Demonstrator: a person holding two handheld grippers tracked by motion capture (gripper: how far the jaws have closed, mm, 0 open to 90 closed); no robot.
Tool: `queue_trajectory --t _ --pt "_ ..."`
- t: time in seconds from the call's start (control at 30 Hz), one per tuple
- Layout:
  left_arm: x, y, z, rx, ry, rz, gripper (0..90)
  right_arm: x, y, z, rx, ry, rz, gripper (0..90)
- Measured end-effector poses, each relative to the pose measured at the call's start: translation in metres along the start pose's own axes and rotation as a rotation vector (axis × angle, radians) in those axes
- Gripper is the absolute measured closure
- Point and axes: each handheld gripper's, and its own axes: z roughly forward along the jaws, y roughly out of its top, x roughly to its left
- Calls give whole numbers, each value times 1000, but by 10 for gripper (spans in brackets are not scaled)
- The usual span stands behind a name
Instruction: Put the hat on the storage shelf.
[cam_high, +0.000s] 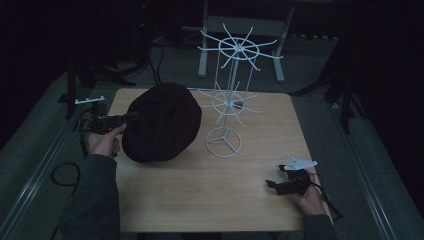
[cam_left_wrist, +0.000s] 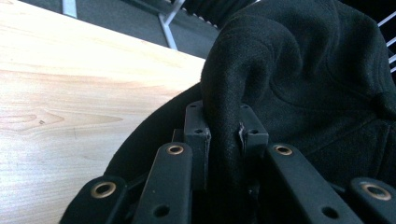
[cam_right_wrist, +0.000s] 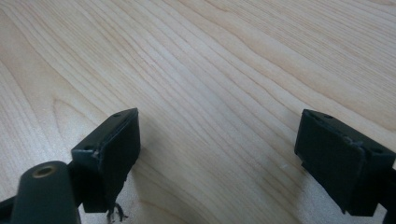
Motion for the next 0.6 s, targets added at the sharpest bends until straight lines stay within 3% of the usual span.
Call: queue_trajectory --t 0.6 --pt "-6 14 -12 -70 -79 -25 793 0 0 0 -1 -1 -2 141"
